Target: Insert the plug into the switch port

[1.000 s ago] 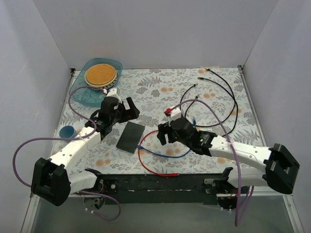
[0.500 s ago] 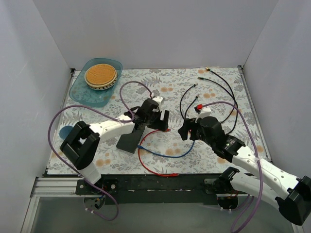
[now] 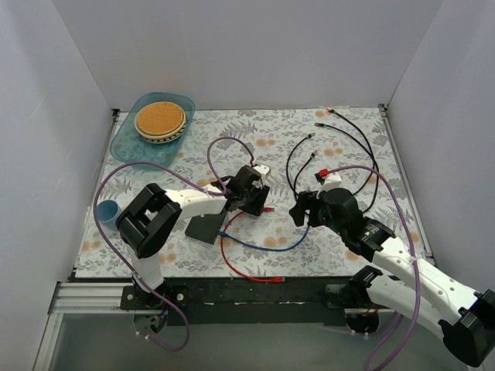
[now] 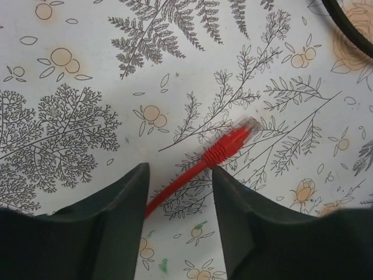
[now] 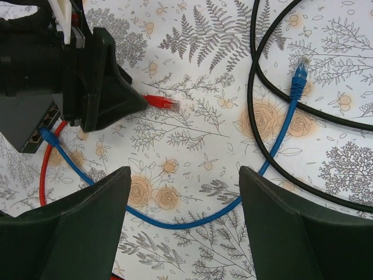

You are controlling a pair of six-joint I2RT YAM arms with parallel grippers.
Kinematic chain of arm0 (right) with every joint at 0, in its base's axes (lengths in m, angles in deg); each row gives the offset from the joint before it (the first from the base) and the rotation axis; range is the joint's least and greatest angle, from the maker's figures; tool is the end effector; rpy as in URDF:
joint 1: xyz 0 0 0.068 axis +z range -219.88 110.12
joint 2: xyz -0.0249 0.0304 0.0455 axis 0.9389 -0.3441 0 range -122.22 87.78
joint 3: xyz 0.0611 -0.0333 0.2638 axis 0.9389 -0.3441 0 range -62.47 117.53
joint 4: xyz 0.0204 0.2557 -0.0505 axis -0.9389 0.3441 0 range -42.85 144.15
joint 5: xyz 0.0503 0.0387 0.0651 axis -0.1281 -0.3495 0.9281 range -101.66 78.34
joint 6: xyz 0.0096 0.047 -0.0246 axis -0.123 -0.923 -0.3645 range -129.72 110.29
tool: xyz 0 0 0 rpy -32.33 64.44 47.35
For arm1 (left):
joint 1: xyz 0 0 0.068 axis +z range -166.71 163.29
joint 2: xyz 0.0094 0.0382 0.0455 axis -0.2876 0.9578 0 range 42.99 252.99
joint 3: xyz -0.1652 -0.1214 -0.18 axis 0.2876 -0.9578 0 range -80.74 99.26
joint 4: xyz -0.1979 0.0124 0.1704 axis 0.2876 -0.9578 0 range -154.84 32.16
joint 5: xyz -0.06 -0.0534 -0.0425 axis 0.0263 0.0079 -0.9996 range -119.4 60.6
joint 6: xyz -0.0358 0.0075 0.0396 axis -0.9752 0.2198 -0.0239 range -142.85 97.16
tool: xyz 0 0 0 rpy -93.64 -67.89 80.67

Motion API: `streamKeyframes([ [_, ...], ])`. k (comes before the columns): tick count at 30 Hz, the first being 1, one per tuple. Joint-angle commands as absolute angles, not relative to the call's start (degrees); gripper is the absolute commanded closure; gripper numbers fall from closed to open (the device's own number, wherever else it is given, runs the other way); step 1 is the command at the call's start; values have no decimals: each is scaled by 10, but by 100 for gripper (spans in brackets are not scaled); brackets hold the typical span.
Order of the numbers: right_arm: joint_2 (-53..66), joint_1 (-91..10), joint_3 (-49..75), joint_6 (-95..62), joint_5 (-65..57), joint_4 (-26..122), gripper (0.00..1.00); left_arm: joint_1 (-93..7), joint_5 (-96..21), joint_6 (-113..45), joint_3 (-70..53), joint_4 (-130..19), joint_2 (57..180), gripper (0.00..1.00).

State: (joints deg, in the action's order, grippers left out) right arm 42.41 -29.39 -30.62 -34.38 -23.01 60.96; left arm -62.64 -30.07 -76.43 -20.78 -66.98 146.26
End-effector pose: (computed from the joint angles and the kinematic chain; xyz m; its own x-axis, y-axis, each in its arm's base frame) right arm 0.1442 0.1137 0.2524 -0.5273 0.0878 -0.8451 -0.3118 0.9052 0.2887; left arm 0.2549 -0.2639 0.1592 -0.9094 -0.2175 -0.3544 -0.0144 0.8682 -0.4959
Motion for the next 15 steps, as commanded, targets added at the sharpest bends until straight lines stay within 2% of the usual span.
streamKeyframes([
  [1, 434, -301, -316, -338, -224, 603, 19, -632, -261, -741, -201, -662, 1478, 64],
  [9, 441, -310, -318, -334, -226, 611, 20, -637, -250, -727, -190, -678, 1513, 99],
  [15, 453, -314, -318, -336, -226, 616, 20, -636, -190, -747, -123, -690, 1519, 100],
])
